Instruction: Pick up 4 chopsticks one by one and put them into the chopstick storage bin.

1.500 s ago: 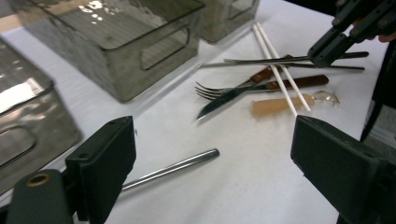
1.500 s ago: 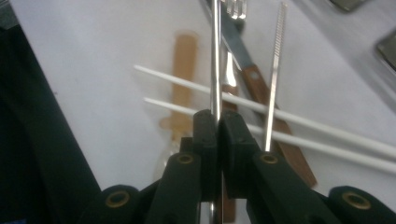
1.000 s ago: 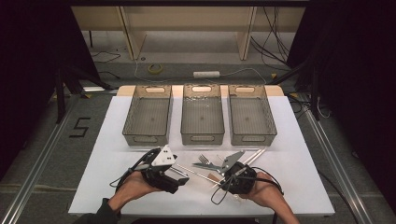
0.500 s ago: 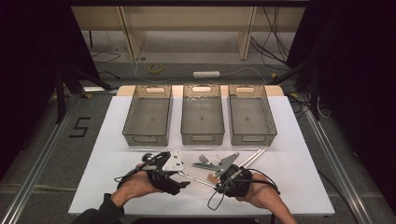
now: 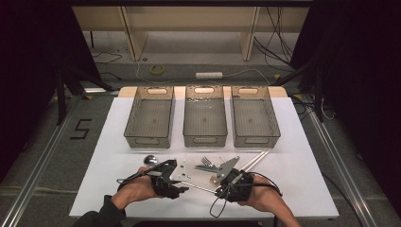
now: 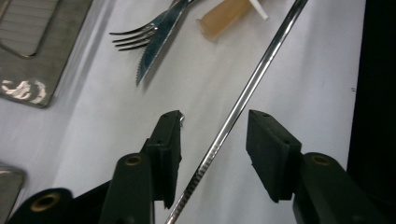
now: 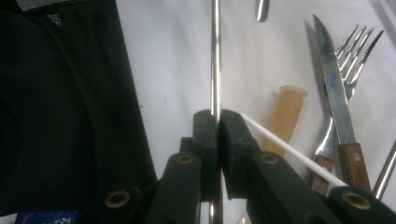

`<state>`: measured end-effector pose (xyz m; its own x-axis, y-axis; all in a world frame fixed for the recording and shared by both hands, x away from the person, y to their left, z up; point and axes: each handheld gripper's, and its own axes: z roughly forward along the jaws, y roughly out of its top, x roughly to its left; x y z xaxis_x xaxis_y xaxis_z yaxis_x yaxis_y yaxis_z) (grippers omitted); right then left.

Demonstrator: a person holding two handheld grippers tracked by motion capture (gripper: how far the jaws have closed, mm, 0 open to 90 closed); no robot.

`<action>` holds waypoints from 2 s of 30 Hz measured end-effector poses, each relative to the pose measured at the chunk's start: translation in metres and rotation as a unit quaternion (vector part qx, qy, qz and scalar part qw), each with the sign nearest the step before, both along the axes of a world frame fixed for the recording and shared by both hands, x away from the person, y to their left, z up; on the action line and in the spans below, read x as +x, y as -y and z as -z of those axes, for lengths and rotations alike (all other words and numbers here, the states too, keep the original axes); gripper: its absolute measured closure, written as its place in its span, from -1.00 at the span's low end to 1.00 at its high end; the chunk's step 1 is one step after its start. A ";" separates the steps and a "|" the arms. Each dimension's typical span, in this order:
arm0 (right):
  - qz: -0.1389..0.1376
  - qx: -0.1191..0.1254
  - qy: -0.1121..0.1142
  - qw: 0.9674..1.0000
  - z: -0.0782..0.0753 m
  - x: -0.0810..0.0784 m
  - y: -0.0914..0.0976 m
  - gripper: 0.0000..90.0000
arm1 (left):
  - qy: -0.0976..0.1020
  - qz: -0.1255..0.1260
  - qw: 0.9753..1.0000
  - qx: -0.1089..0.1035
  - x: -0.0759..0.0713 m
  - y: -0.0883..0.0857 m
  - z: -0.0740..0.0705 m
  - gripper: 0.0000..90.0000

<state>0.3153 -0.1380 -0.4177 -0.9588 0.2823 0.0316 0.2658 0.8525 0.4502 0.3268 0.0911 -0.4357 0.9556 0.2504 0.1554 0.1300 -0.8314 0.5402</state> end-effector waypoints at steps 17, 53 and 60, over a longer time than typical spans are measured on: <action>-0.041 -0.004 -0.001 0.999 0.003 -0.003 -0.001 0.90 | -0.018 0.065 0.997 0.030 -0.008 0.005 0.003 0.75; 0.238 0.190 0.052 0.951 0.007 0.002 0.111 -0.30 | -0.030 -0.165 0.980 -0.108 0.024 -0.041 -0.025 0.91; 0.255 0.183 0.055 0.948 0.012 -0.003 0.118 -0.31 | -0.026 -0.225 0.965 -0.135 0.044 -0.065 -0.035 0.91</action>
